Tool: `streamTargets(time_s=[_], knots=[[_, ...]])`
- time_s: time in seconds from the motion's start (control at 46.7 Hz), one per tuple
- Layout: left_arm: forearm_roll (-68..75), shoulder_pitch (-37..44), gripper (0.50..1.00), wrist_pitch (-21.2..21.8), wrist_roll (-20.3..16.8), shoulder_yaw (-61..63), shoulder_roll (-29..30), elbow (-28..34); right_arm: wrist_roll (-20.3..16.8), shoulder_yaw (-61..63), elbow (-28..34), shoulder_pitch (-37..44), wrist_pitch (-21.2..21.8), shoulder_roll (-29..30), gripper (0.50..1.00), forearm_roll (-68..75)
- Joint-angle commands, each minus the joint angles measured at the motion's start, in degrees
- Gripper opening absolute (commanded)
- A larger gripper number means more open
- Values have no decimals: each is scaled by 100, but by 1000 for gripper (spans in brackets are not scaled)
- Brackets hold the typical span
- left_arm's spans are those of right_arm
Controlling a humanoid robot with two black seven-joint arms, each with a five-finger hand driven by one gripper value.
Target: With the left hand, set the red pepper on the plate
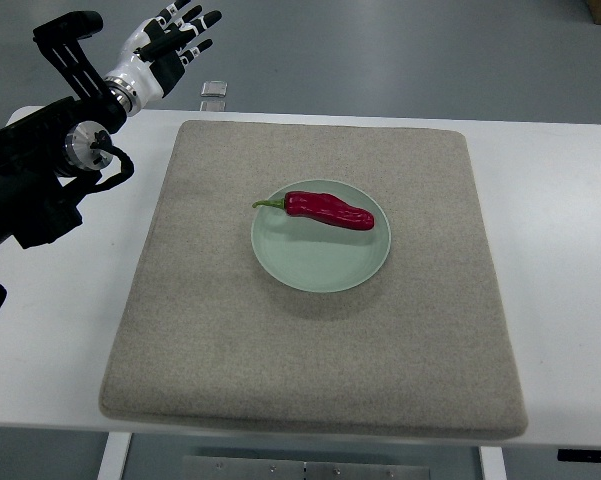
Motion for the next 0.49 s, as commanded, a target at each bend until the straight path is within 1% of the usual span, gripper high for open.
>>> streamTargets(time_s=[0.0, 0.278, 0.407, 0.471], knots=[[0, 45, 986, 0, -8, 1, -47, -2, 0, 0, 8, -4, 0, 0, 928, 0], [0, 54, 986, -9, -8, 9, -240, 156, 0, 0, 8, 5, 9, 0, 928, 0], [0, 54, 986, 0, -8, 1, -258, 156, 0, -17, 420, -48, 167, 0, 928, -35], [0, 54, 986, 0, -8, 1, -258, 165, 9, -18, 474, -92, 167, 0, 928, -35]])
